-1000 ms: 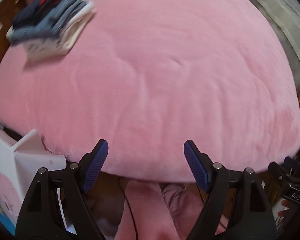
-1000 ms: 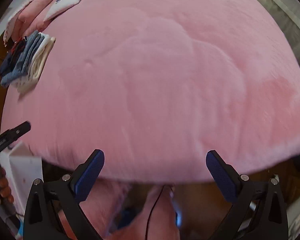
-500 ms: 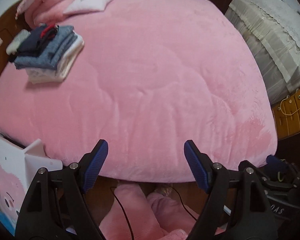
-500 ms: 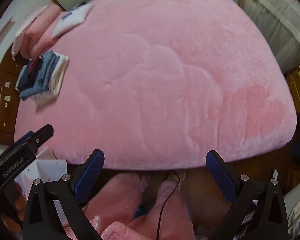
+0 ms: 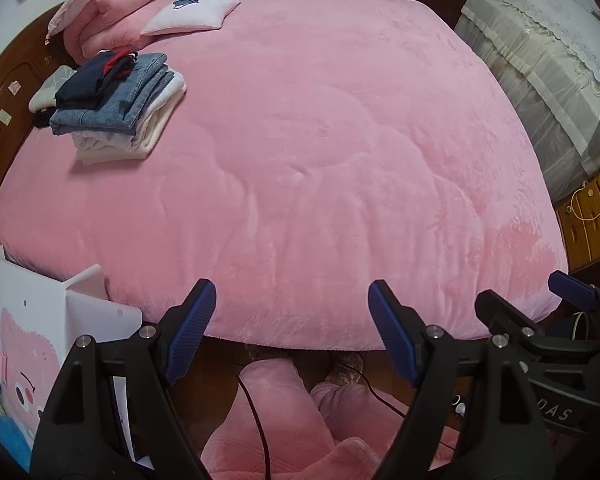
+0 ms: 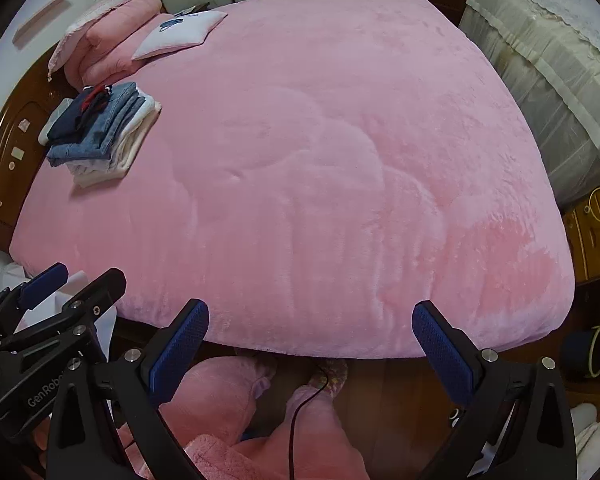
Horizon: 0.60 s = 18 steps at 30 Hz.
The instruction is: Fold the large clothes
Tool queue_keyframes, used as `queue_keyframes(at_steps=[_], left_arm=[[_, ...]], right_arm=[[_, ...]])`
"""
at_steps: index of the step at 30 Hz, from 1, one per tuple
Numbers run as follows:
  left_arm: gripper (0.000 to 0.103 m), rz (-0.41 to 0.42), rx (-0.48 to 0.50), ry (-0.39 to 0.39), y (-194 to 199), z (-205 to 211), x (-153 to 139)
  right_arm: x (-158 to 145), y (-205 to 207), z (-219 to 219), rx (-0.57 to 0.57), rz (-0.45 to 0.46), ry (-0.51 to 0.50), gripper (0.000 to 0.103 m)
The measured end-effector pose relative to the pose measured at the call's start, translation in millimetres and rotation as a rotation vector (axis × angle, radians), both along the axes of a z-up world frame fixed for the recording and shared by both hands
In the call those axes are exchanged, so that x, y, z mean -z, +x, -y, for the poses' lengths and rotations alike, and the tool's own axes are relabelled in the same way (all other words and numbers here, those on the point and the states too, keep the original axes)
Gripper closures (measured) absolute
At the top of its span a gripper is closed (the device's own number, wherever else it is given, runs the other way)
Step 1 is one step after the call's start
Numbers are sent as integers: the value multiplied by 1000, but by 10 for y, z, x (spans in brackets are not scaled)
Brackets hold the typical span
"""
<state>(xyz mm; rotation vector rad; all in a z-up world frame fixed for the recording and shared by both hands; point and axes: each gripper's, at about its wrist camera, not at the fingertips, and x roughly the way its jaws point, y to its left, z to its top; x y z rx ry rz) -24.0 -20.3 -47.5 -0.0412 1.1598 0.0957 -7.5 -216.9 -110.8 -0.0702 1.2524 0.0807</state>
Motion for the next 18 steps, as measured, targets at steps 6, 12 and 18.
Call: queue_keyframes(at_steps=[6,12,18], left_arm=[[14,6,-14,-9,10,-63,-23],[4,18,-39,-23,19,-84,-50],[4,31,-28,-27,44,-40,-70]], right_arm=[[-121,-18,-3,12,29,-1,0],[-239,-32,-45,12,65,0,0],[-359,-72,-38,30,88,11,0]])
